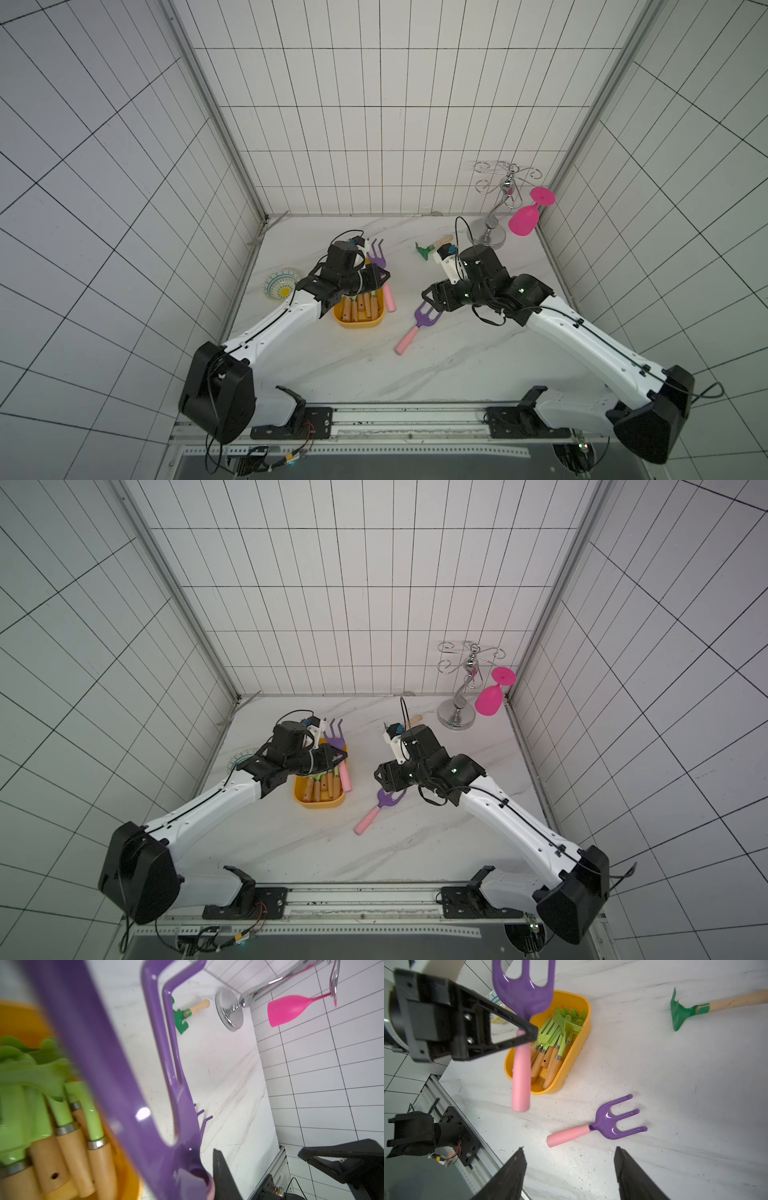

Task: Put the rake into the storage box
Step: Place the rake in the storage box.

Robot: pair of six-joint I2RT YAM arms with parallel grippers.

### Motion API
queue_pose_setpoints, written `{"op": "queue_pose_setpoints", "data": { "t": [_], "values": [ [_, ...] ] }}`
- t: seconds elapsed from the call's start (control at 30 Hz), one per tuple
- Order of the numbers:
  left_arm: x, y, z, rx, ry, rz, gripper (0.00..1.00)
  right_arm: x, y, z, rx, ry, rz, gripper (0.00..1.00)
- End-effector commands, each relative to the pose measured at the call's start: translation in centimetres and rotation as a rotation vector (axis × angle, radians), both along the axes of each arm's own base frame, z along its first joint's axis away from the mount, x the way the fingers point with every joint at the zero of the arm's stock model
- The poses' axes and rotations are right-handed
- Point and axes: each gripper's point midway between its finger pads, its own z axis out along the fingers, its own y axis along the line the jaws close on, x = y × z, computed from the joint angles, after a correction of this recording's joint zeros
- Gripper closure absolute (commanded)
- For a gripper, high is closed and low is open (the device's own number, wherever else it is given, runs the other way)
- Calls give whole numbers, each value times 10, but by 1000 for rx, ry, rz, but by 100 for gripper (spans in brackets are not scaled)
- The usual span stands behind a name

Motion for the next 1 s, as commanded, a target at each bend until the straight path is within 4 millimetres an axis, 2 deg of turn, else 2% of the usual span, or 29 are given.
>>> {"op": "queue_pose_setpoints", "data": {
  "t": [0.0, 0.07, 0.27, 0.43, 0.83, 0.9, 0.97],
  "values": [
    [-12, 19, -7, 27, 6, -81, 100, -1, -15, -35, -106, 37, -26, 29],
    [-8, 27, -12, 18, 16, -103, 100, -3, -13, -43, -113, 64, -21, 30],
    [13, 38, -46, 28, 134, -148, 100, -2, -15, -53, -140, 81, -28, 29],
    [24, 43, -61, 51, 179, -166, 100, -3, -21, -63, -169, 85, -34, 30],
    [27, 63, -112, 111, 281, -146, 98, 1, -20, -84, -221, 115, -36, 30],
    [30, 66, -114, 110, 280, -136, 95, 1, -19, -87, -223, 122, -35, 29],
    [32, 69, -116, 118, 288, -128, 86, 1, -17, -91, -224, 130, -35, 29]
  ]
}}
